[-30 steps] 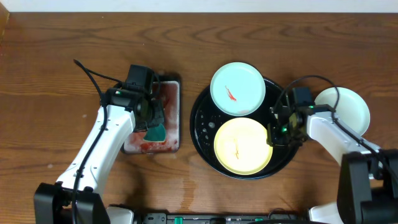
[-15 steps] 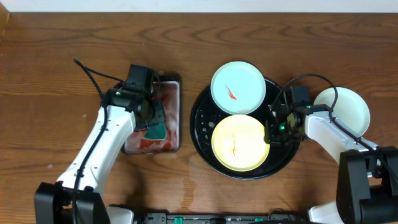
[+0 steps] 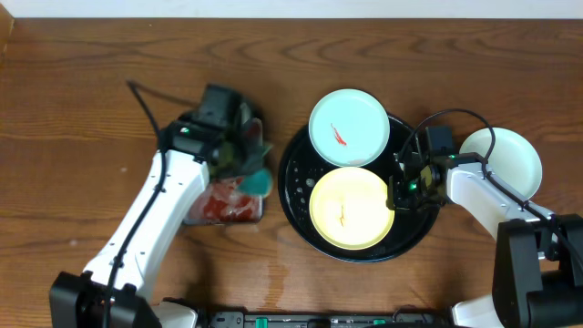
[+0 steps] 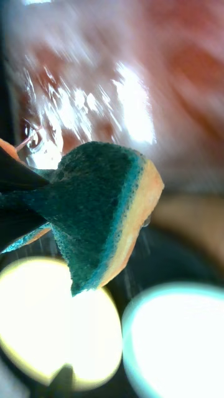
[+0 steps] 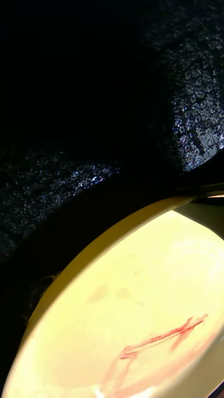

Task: Clean dirty plates on tray and stack at the side

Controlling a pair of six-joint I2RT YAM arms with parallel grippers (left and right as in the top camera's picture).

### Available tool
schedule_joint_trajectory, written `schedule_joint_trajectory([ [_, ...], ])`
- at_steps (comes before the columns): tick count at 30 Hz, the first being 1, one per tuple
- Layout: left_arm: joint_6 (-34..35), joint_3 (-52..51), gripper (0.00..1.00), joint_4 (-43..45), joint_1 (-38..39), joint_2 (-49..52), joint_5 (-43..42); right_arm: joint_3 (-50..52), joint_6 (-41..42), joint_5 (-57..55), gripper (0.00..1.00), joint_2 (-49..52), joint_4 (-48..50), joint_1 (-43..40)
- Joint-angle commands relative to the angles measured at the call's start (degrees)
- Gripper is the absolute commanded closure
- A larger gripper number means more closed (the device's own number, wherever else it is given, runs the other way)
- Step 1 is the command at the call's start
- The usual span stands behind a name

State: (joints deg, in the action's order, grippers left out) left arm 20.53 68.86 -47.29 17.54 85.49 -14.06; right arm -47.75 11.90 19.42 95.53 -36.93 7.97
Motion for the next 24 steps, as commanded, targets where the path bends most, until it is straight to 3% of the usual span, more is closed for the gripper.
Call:
schedule_joint_trajectory([
  [1, 5.0, 2.6, 0.92, 2.4, 6.5, 0.0, -5.9, 0.4, 4.7, -2.1, 0.99, 1.1, 1.0, 0.4],
  [8, 12.0, 2.5, 0.92, 8.8, 20.6, 7.8, -5.9, 0.4, 7.0, -3.2, 0.99, 1.1, 1.4, 0.4],
  [15, 18.9, 2.5, 0.93, 15.5, 26.0, 20.6, -8.5, 0.4, 7.0, -3.5, 0.99, 1.1, 1.1, 0.4],
  [20, 19.2, 2.5, 0.93, 23.1, 26.7, 28.0, -17.5, 0.4, 7.0, -3.5, 0.99, 1.1, 0.7, 0.4],
  [23, 16.3, 2.5, 0.92, 23.0, 26.2, 30.7, -16.9, 0.4, 7.0, -3.5, 0.99, 1.1, 0.5, 0.4],
  [24, 14.0, 2.5, 0.93, 19.9, 25.5, 31.1, -12.1, 0.4, 7.0, -3.5, 0.99, 1.1, 0.3, 0.4],
])
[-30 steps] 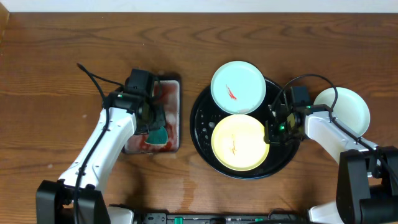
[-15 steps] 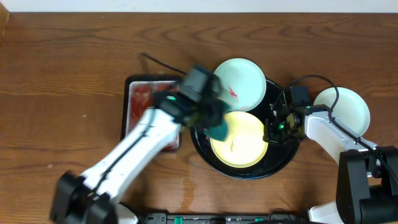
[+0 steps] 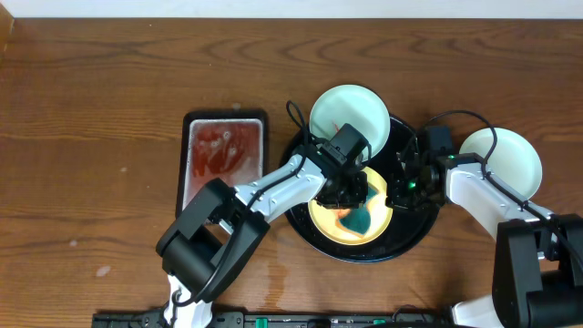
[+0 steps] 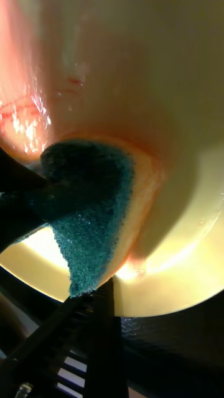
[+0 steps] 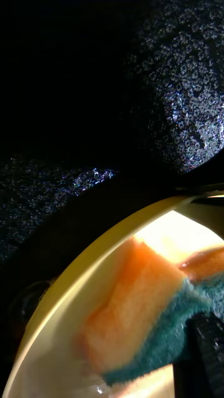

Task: Clean dirty plates on tray and stack at the side

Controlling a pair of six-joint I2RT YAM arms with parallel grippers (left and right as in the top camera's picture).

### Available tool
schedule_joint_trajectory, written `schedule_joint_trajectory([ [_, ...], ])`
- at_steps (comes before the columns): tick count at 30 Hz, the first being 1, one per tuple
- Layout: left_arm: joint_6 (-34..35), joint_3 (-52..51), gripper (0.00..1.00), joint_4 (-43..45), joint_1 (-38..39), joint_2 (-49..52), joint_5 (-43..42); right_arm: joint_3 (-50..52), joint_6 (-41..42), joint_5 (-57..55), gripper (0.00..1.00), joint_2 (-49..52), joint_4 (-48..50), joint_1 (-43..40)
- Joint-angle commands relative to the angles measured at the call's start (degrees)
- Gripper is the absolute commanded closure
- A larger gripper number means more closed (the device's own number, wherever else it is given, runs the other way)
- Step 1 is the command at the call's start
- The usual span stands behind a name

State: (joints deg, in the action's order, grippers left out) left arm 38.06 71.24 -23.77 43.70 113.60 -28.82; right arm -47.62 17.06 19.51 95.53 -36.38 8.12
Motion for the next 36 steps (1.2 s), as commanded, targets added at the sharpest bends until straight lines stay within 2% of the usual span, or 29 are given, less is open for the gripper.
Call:
schedule_joint_trajectory([
  [1, -3.5, 0.2, 0.93, -6.1, -1.2, 3.0, 7.0, 0.3, 1.8, -3.6, 0.99, 1.1, -0.3, 0.2],
  [9, -4.1, 1.2, 0.93, -19.7, -2.5, 2.0, 39.5, 0.3, 1.7, -3.6, 0.99, 1.1, -0.5, 0.2],
  [13, -7.2, 2.0, 0.93, -22.3, -2.4, 2.0, 50.8, 0.3, 1.1, -3.6, 0.99, 1.1, -0.5, 0.2],
  [15, -7.6, 2.1, 0.93, -22.6, -2.4, 2.0, 53.8, 0.3, 1.1, -3.6, 0.99, 1.1, -0.7, 0.2],
  [17, -7.6, 2.1, 0.93, -22.0, -2.4, 2.0, 52.1, 0.3, 1.1, -3.6, 0.99, 1.1, -0.7, 0.2],
  [19, -7.6, 2.1, 0.92, -20.6, -2.4, 2.0, 45.3, 0.3, 1.1, -3.7, 0.99, 1.1, -0.7, 0.2],
  [24, -7.2, 1.7, 0.93, -11.1, -2.1, 2.1, 13.4, 0.3, 1.1, -3.7, 0.99, 1.1, -0.7, 0.2],
  [26, -5.6, 1.2, 0.93, -5.7, -1.5, 2.1, 4.7, 0.3, 1.1, -3.6, 0.99, 1.1, -0.7, 0.2],
  [30, -0.6, 1.1, 0.93, 0.5, 0.4, 2.2, -0.3, 0.3, 1.1, -3.6, 0.99, 1.1, -0.7, 0.2],
  [36, 0.0, 1.1, 0.93, 2.4, 2.7, 2.3, -1.7, 0.3, 1.1, -3.6, 0.99, 1.1, -0.7, 0.2],
])
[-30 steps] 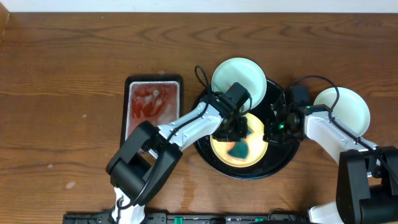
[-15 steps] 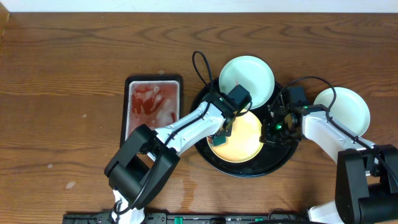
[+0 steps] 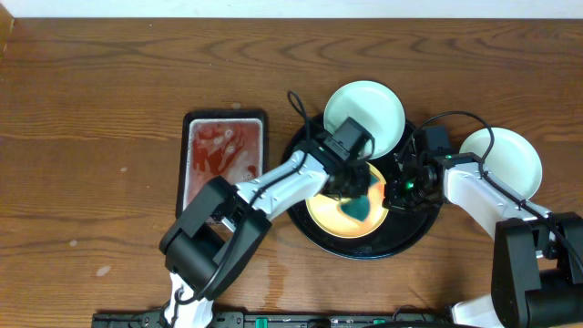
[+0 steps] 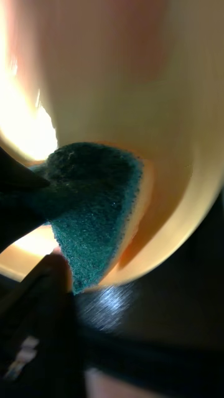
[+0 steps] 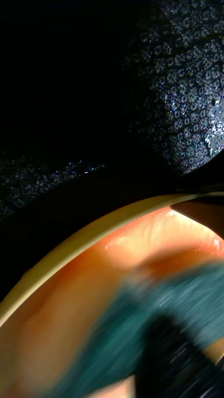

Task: Clean dirty plates on tray and stack at the side

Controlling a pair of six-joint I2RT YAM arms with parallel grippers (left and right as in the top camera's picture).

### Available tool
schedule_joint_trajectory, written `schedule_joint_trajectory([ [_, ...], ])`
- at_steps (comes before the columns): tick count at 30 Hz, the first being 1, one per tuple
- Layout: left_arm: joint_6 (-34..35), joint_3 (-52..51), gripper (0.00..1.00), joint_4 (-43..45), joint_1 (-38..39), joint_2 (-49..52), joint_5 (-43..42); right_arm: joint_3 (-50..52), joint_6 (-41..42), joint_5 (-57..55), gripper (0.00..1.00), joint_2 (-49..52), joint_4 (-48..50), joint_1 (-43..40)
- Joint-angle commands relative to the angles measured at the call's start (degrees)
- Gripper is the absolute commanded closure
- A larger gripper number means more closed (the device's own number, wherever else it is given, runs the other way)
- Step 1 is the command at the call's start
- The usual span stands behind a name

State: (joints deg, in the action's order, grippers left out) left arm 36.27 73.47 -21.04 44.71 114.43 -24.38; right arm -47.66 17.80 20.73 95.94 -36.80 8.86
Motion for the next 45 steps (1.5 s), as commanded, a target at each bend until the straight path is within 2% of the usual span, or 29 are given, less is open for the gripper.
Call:
schedule_joint_trajectory([
  [1, 1.7, -1.1, 0.93, -0.7, 1.9, 1.4, -6.1, 0.3, 0.4, -4.8, 0.99, 0.7, -0.3, -0.5],
  [4, 1.2, -1.1, 0.92, -2.5, 1.9, 1.4, -6.1, 0.3, 0.4, -4.8, 0.99, 0.7, -0.3, -0.5],
  [6, -1.9, -1.1, 0.92, -3.5, 1.9, 1.4, -5.6, 0.3, 0.4, -4.9, 0.99, 0.7, -0.3, -0.5],
  [9, -2.1, -1.1, 0.92, -6.3, 1.5, 1.4, 0.1, 0.3, 0.4, -4.9, 0.99, 0.7, -0.3, -0.5],
  [19, -2.1, -0.9, 0.93, -20.0, 0.5, 1.4, 39.6, 0.3, 0.3, -4.9, 0.99, 0.7, -0.8, -0.5],
  [22, -2.1, 0.2, 0.93, -23.1, 0.5, 1.4, 47.4, 0.3, 0.3, -4.9, 0.99, 0.7, -1.1, -0.5],
  [26, -2.1, 3.2, 0.93, -26.7, 0.5, 1.4, 51.1, 0.3, 0.3, -4.9, 0.99, 0.7, -1.3, -0.5],
  [30, -2.1, 7.1, 0.93, -28.0, 0.5, 1.4, 50.8, 0.3, 0.3, -4.9, 0.99, 0.7, -1.3, -0.5],
  [32, -2.1, 7.8, 0.93, -26.2, 0.5, 1.4, 47.8, 0.3, 0.3, -4.9, 0.99, 0.7, -1.3, -0.5],
  [35, -2.1, 7.6, 0.93, -21.1, 0.5, 1.4, 36.3, 0.3, 0.3, -4.9, 0.99, 0.7, -1.3, -0.5],
  [36, -2.1, 7.1, 0.92, -17.5, 0.5, 1.4, 27.9, 0.3, 0.3, -4.9, 0.99, 0.7, -1.4, -0.5],
  [39, -1.4, 5.8, 0.92, -11.3, 1.0, 1.4, 16.0, 0.3, 0.3, -4.9, 0.99, 0.7, -1.3, -0.5],
  [45, 0.5, 3.5, 0.92, -4.2, 2.8, 1.4, 9.8, 0.3, 0.3, -4.9, 0.99, 0.7, -1.3, -0.5],
])
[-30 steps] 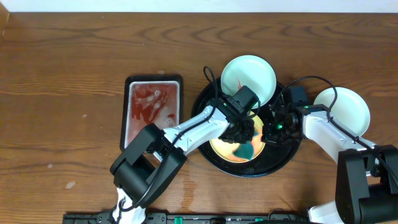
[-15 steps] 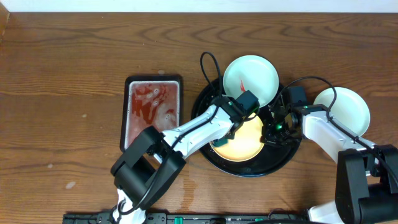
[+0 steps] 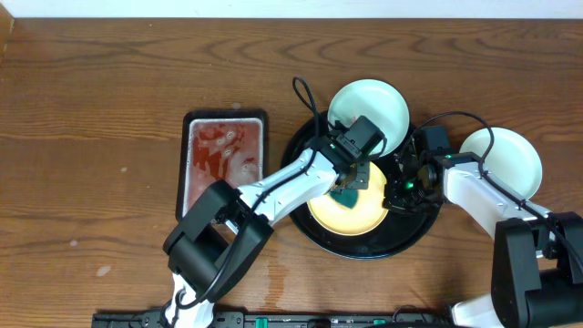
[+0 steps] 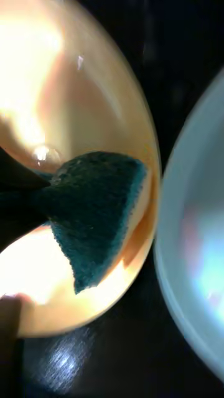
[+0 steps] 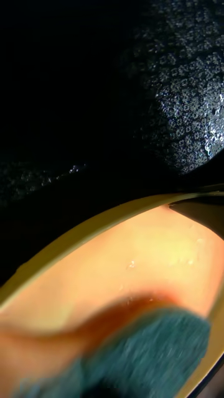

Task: Clean dirty plates on tray and stack at the side

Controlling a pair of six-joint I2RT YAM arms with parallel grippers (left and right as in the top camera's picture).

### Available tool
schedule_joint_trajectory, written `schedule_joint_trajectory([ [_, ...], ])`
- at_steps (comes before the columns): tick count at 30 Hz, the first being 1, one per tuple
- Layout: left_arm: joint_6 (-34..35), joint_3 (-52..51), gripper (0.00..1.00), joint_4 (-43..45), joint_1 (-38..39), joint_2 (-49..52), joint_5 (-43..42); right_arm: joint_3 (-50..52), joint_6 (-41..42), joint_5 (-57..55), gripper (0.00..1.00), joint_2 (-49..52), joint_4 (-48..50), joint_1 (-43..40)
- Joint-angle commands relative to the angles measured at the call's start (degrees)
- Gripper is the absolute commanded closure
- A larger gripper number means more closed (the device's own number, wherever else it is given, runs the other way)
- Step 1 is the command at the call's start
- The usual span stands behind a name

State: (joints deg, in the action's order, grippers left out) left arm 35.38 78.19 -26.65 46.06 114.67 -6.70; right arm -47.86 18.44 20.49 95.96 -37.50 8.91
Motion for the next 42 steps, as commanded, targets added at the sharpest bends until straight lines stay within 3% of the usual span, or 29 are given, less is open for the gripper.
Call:
schedule_joint_trajectory([
  [1, 1.3, -1.2, 0.92, 1.6, 1.7, 1.2, -7.9, 0.5, -0.3, -4.6, 0.99, 0.7, -0.6, -0.6],
  [9, -4.0, -1.2, 0.92, 1.7, 2.6, 1.2, -6.2, 0.5, -0.3, -4.6, 0.99, 0.7, -0.7, -0.6],
  [17, -9.5, -1.2, 0.92, 1.0, -0.7, 1.2, 17.9, 0.5, -0.9, -4.6, 0.99, 0.7, -1.0, -0.6],
  [24, -14.2, -0.4, 0.93, -4.2, -3.3, 1.2, 27.6, 0.5, -0.9, -4.6, 0.99, 0.7, -1.1, -0.6],
  [28, -13.6, 2.2, 0.93, -12.4, -2.1, 0.7, 26.9, 0.5, -0.9, -4.6, 0.99, 0.7, -1.1, -0.6],
  [33, -7.5, 4.9, 0.93, -20.6, -1.1, -1.7, 26.4, 0.5, -0.9, -4.6, 0.98, 0.7, -1.0, -0.7],
  [39, -6.3, 5.2, 0.92, -21.1, -1.5, -9.8, 12.6, 0.5, -0.9, -4.7, 0.99, 0.7, -0.4, -0.7],
  [42, -6.3, 5.2, 0.93, -22.3, -2.5, -15.3, 10.3, -0.2, -0.9, -5.0, 0.99, 0.5, -0.1, -0.7],
])
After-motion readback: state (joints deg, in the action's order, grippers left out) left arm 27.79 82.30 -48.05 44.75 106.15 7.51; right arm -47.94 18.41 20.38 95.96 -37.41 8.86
